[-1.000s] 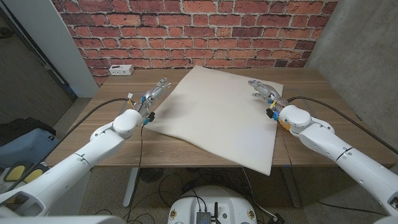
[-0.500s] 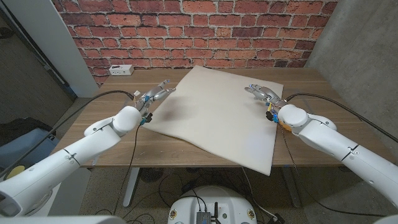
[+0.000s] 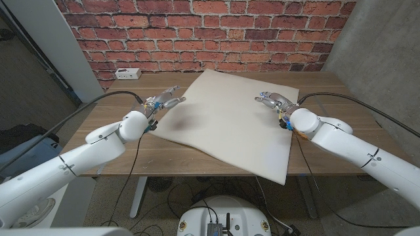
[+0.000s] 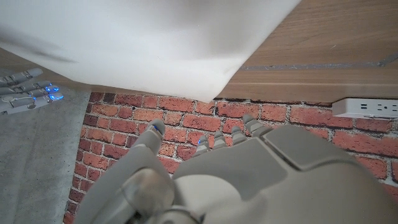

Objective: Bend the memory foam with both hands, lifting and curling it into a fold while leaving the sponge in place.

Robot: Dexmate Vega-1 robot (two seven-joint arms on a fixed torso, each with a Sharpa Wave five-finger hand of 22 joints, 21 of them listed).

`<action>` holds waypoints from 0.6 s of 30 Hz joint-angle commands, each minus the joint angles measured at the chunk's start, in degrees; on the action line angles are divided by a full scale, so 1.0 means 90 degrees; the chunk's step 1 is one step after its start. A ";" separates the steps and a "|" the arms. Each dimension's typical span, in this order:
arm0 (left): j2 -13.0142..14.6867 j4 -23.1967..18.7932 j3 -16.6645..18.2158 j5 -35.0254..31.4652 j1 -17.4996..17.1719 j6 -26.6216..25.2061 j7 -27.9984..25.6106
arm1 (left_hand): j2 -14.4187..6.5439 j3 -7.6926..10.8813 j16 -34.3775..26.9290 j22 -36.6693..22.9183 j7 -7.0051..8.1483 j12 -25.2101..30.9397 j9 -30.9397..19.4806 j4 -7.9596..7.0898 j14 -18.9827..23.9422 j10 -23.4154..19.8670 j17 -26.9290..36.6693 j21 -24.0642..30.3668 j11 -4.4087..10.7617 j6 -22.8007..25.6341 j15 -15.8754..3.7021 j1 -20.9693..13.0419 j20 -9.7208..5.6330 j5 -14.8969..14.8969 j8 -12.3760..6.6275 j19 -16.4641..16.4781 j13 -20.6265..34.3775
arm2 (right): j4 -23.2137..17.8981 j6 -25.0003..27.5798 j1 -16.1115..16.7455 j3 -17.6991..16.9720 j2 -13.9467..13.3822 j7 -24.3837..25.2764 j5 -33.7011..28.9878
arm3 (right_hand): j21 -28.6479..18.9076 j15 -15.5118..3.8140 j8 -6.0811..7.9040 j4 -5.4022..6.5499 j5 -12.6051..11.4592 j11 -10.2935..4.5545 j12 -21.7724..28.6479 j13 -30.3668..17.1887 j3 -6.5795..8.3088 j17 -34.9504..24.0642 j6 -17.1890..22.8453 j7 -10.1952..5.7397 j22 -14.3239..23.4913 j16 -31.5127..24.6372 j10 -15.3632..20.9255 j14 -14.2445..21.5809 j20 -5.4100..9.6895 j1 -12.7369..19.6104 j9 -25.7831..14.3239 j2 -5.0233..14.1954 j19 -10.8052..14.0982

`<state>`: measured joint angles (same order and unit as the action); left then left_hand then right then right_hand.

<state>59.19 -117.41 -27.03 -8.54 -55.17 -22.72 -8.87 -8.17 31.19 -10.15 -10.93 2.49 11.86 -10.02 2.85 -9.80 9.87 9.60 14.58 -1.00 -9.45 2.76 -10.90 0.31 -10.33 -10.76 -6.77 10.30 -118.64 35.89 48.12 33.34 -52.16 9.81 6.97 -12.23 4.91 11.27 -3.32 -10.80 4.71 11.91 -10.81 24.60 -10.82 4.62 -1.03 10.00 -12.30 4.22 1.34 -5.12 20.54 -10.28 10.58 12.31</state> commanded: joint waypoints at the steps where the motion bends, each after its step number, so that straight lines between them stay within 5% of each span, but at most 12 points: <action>1: 0.0320 -0.0577 0.0002 -0.0632 -0.0248 -0.0583 0.0069 | -0.0047 -0.0003 -0.0001 -0.0004 0.0053 -0.0021 -0.0013 0.0055 -0.0473 0.0367 0.0014 -0.0022 0.0038 -0.0008 -0.0062 -0.0079 0.0060 0.0023 0.0032 -0.0011 0.0029 | -0.0513 0.0686 -0.0055 0.0361 -0.0132 0.0001 -0.0576 | -0.0033 -0.0027 0.0050 0.0013 0.0023 0.0004 0.0051 -0.0009 0.0074 -0.0015 0.0072 -0.0009 0.0023 -0.0049 0.0082 0.0063 -0.0019 0.0090 -0.0028 0.0004 0.0058; 12: 0.0603 -0.0934 0.0215 -0.0926 -0.0643 -0.0821 -0.0045 | -0.0023 -0.0005 -0.0013 -0.0003 0.0080 -0.0006 -0.0015 0.0098 -0.0440 0.0311 0.0012 -0.0014 0.0091 0.0057 -0.0081 -0.0125 0.0056 0.0032 0.0008 0.0062 0.0029 | -0.0725 0.0506 0.0312 0.0527 -0.0227 0.0320 -0.1233 | -0.0071 -0.0123 0.0098 -0.0047 0.0034 0.0003 0.0083 -0.0009 0.0193 -0.0016 0.0331 0.0011 0.0020 -0.0078 0.0296 0.0222 0.0025 0.0264 -0.0031 0.0024 0.0234; 18: 0.0761 -0.1155 0.0201 -0.1334 -0.0858 -0.1060 -0.0145 | -0.0013 -0.0003 -0.0039 -0.0002 0.0104 0.0026 -0.0015 0.0137 -0.0336 0.0198 0.0011 0.0006 0.0129 0.0139 -0.0117 -0.0167 0.0086 0.0037 -0.0011 0.0155 0.0029 | -0.1000 0.0895 0.0463 0.0712 -0.0238 0.0431 -0.1753 | -0.0079 -0.0183 0.0112 -0.0074 0.0039 -0.0018 0.0080 -0.0009 0.0240 -0.0016 0.0430 0.0016 0.0019 -0.0084 0.0346 0.0273 0.0041 0.0335 -0.0032 0.0026 0.0293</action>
<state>63.60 -124.36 -25.72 -15.72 -59.85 -29.01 -9.02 -8.40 31.11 -10.15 -10.93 3.44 11.87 -10.01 3.73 -9.81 9.89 9.61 14.58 -0.41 -8.35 2.14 -11.72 1.01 -10.33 -10.76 -5.63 10.30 -124.32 40.58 50.05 37.46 -53.83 11.72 -2.10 -12.74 3.58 11.89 -3.99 -10.59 4.51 12.34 -10.80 26.16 -10.81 7.80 -0.91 10.00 -12.74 6.67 3.29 -4.93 22.73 -10.28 10.94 14.37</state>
